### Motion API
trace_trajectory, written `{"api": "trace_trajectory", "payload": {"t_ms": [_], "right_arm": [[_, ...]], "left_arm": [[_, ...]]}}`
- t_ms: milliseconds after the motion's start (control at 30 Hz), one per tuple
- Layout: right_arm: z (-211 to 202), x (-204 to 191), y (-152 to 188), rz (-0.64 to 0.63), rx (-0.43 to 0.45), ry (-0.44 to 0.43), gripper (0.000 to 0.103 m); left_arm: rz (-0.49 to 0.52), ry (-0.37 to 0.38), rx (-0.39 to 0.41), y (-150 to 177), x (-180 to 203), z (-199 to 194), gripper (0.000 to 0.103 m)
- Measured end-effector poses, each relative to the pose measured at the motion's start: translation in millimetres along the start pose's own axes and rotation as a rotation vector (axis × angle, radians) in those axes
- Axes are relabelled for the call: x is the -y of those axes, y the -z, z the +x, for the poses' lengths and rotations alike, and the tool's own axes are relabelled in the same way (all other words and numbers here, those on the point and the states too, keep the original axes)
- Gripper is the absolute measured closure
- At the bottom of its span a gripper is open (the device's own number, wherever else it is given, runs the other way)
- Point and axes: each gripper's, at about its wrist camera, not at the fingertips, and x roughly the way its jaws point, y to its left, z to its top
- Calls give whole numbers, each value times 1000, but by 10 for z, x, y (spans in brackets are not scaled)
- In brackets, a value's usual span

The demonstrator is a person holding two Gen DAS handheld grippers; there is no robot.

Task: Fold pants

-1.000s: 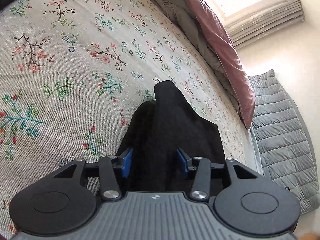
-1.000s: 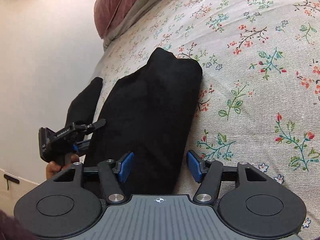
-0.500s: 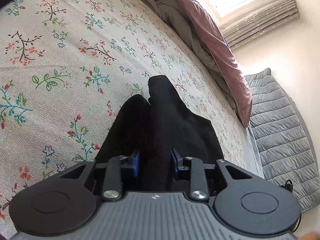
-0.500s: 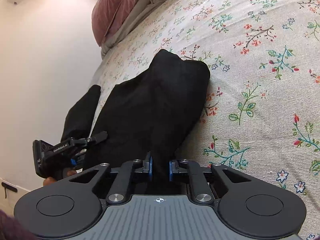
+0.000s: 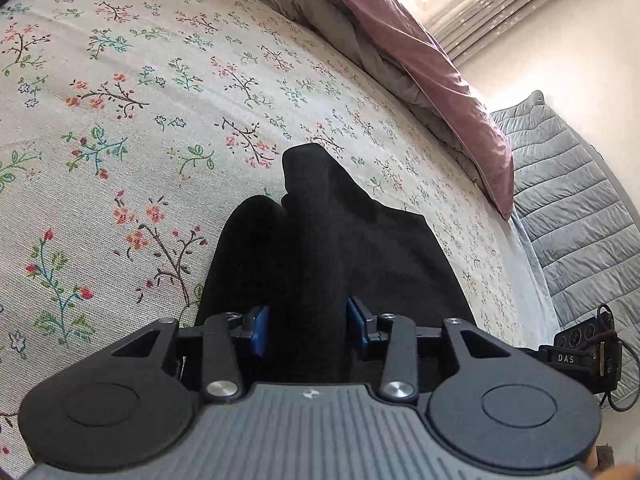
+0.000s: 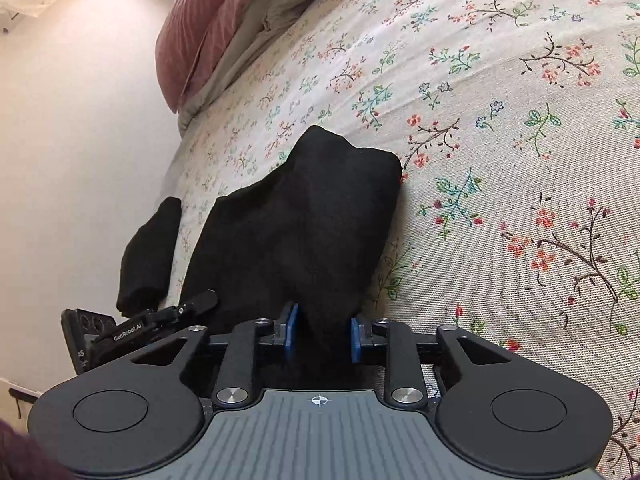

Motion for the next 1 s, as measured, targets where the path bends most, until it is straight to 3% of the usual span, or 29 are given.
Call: {"api": "trace_trajectory", "payload": {"t_ms": [33,133,200,267,333,400,600,867,1000], "right_arm": [[41,10,-2,-5,1,-9,43],[165,50,-66,-13,24,-37,44],[250,46,-90,-18,45,-48,46],[327,18,-116,-36,76,-35,52],[375,15,-127,-49,111,2,71],[413,15,-121,-47,136,20,78],[175,-51,-51,-87,189,21,92],[-396,131,-168,-94,262,48,92],[-707,287,-408,-90,355,77,92]], "left_arm": [[-5,8,-1,-18,-15,23,48],[-40,44,7,-75,-107,113,48],[-128,102,10,-128,-208,206,49],[-197,140,25,-158,-298,259,50],[-251,151,31,-184,-349,289,58],[-254,159,26,-201,-321,306,64],[-215,222,19,-212,-70,314,66],[-181,307,1,-213,470,768,66],[-198,357,39,-248,694,987,66]]}}
